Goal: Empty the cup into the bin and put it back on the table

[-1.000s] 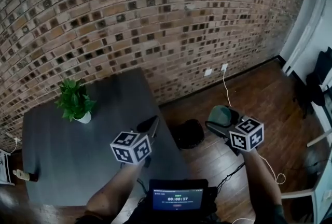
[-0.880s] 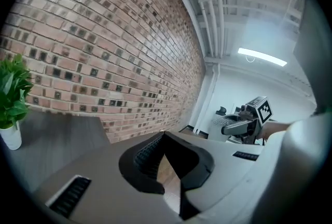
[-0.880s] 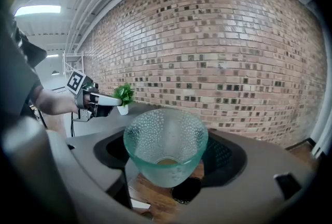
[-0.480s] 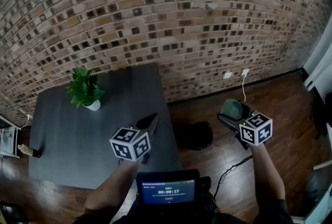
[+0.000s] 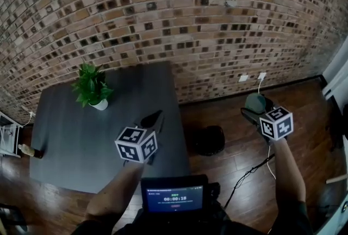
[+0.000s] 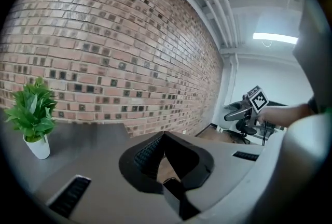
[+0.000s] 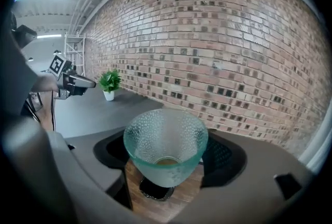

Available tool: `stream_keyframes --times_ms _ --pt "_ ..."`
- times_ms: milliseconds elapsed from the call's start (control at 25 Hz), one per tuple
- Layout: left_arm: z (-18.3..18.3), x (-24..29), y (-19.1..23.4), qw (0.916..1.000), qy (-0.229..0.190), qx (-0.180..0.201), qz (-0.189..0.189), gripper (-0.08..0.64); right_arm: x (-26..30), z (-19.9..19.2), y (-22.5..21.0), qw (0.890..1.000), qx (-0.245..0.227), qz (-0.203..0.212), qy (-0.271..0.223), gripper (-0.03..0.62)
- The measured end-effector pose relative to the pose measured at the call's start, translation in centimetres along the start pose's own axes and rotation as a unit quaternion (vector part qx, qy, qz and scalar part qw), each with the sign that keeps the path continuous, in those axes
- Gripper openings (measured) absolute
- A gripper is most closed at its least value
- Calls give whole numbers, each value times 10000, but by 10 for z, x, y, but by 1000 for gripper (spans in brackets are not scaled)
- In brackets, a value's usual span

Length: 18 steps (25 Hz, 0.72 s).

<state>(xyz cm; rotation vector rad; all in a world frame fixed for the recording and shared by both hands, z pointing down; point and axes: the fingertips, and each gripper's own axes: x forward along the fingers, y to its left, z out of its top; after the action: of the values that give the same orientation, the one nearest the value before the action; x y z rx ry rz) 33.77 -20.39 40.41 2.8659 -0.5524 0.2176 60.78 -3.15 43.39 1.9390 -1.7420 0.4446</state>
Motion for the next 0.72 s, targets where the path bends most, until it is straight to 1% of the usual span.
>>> stream_keyframes --times_ms 80,160,240,400,520,720 --pt "2 -2 5 9999 -62 -99 25 -9 5 4 -6 9997 -192 -57 124 396" --pt "6 -3 7 9997 -161 -198 0 -6 9 6 -12 9993 -287 -81 219 396" --pt "10 -3 10 9995 -244 -176 24 -6 14 8 -17 9990 -334 -117 286 396" --pt "9 -3 18 9996 -243 -115 130 -6 23 12 -19 9975 -522 -119 451 396" --pt "13 -1 21 9996 -250 -141 50 -8 30 11 -22 9961 -613 -86 633 397" --pt "24 8 30 9997 -234 -108 -32 -6 39 2 -35 9899 -912 -247 1059 397"
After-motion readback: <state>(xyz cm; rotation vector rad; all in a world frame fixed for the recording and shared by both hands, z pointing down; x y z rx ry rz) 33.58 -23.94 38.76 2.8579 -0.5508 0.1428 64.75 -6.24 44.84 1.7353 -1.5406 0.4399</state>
